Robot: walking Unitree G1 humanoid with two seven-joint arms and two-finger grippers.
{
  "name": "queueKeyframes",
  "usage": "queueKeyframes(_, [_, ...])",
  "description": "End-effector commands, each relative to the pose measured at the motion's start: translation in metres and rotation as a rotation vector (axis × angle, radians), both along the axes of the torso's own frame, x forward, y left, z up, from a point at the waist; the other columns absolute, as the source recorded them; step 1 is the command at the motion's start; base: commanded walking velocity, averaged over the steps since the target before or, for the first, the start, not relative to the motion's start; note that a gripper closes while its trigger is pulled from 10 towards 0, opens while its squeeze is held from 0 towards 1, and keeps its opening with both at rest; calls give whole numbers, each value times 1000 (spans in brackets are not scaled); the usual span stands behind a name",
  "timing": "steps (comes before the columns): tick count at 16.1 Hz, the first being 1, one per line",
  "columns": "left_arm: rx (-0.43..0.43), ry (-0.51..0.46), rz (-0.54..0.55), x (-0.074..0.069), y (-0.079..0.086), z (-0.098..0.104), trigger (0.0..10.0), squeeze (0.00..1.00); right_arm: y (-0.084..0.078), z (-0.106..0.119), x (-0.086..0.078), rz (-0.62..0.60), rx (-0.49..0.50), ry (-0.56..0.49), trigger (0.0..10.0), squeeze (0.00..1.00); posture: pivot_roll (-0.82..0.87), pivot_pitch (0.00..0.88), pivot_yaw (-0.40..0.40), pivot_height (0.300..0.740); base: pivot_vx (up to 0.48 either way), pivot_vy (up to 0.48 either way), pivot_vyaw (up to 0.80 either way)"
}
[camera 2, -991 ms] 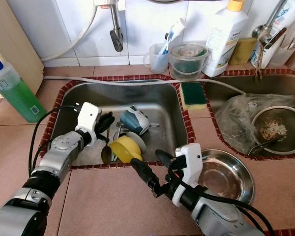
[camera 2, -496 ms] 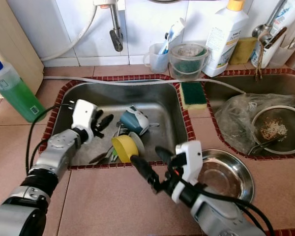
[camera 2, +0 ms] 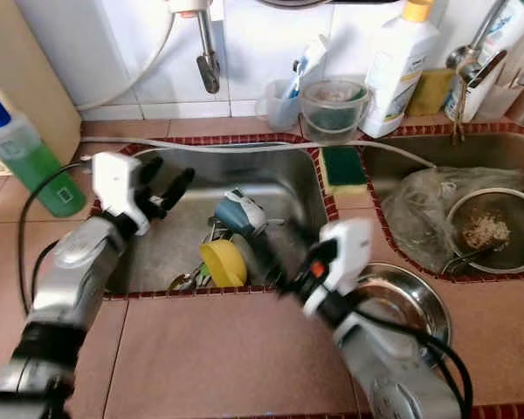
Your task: Kitchen organization
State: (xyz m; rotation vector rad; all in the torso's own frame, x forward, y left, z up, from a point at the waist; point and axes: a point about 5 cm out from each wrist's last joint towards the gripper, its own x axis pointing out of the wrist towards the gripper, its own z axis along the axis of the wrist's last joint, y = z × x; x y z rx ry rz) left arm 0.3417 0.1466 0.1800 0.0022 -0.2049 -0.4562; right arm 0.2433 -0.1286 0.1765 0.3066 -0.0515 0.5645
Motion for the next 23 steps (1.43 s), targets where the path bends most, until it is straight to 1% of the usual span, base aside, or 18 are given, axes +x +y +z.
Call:
queueKeyframes(1, [-13,-46,19,-6,1,10,10000,0,-6,1,5,-72,-9,-30,10000,0,-221,66,70,740,0,0,0])
queueKeyframes(2, [-30,-82,30,-12,-1,14,10000,0,-9,4,10,-128,-22,-68,10000,0,-218,56,67,740,0,0,0])
queueKeyframes(3, [-46,-119,26,-22,-5,17,10000,0,-13,7,16,-188,-36,-110,10000,0,-215,50,64,740,0,0,0])
queueKeyframes(4, [-64,-125,36,-26,-7,19,10000,0,-14,9,19,-214,-44,-133,10000,0,-210,42,61,740,0,0,0])
queueKeyframes(5, [-124,-119,37,-29,-9,19,10000,0,-16,10,23,-251,-61,-158,10000,0,-208,36,57,740,0,0,0])
queueKeyframes(7, [-156,-111,72,-31,-9,14,10000,0,-19,9,29,-317,-119,-196,10000,0,-205,26,48,740,0,0,0])
queueKeyframes(8, [-115,-119,90,-32,-8,9,10000,0,-20,7,32,-336,-129,-194,10000,0,-205,23,45,740,0,0,0])
queueKeyframes(9, [-90,-122,115,-35,-8,4,10000,0,-21,3,35,-356,-161,-203,10000,0,-202,22,42,740,0,0,0])
queueKeyframes(10, [-107,-116,119,-36,-8,5,10000,0,-21,0,37,-369,-183,-204,10000,0,-201,21,41,740,0,0,0])
queueKeyframes(11, [-111,-113,120,-37,-8,5,10000,0,-22,-1,38,-378,-183,-200,10000,0,-201,21,41,740,0,0,0])
queueKeyframes(14, [-104,-126,134,-37,-6,7,10000,0,-21,-3,42,-391,-192,-212,10000,0,-198,23,36,740,0,-86,0])
queueKeyframes(18, [-111,-124,131,-37,-7,7,10000,0,-21,-6,43,-389,-207,-222,10000,0,-200,28,36,740,0,-440,0])
queueKeyframes(23, [-121,-122,123,-36,-9,8,10000,0,-20,-7,42,-382,-204,-226,10000,0,-203,29,36,740,0,-480,0])
